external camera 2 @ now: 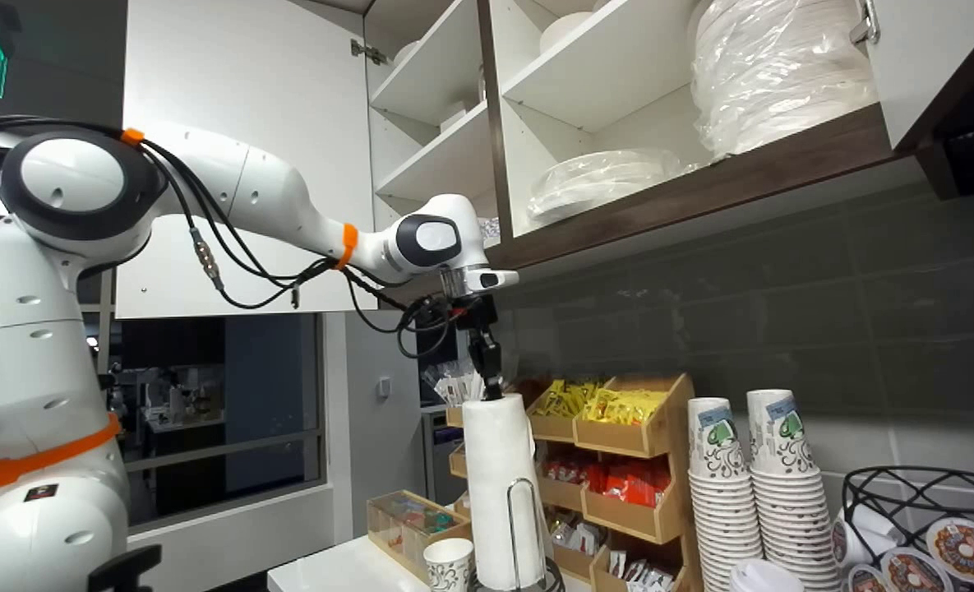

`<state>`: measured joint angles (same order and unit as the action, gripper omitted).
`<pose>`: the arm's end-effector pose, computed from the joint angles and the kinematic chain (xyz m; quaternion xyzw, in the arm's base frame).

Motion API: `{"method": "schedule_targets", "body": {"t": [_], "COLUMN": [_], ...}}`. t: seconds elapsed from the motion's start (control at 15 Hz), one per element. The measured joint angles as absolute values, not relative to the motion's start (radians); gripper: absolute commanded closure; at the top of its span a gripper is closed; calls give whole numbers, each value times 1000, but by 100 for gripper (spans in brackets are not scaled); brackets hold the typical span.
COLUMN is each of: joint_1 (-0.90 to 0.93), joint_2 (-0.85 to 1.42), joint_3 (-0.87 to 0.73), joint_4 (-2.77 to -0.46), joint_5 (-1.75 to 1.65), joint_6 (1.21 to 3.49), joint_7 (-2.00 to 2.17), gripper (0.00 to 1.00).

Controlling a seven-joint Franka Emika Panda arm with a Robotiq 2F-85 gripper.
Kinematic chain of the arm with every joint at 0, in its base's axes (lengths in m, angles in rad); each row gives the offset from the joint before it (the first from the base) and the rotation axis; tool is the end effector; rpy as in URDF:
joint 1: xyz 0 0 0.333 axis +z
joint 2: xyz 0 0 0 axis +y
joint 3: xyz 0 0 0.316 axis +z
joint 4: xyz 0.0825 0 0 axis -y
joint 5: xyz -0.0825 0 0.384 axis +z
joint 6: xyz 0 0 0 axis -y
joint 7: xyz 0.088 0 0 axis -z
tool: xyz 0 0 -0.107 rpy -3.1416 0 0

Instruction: Move the towel holder to the left

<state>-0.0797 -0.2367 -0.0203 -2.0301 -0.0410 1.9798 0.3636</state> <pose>0.5023 -0.0538 0.5664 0.9703 -0.2224 0.0945 0.0047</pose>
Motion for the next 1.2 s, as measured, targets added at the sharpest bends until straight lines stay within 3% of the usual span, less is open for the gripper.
{"method": "schedule_targets", "body": {"t": [1.07, 1.13, 1.2], "joint_1": [-64, -64, -65], "joint_2": [-205, -205, -205], "joint_3": [-7, -7, -8], "joint_4": [-2121, -2125, -2127], "joint_5": [-27, -27, -27], "joint_6": [2143, 2156, 2162], "joint_7": [341, 341, 341], "gripper": [98, 91, 74]}}
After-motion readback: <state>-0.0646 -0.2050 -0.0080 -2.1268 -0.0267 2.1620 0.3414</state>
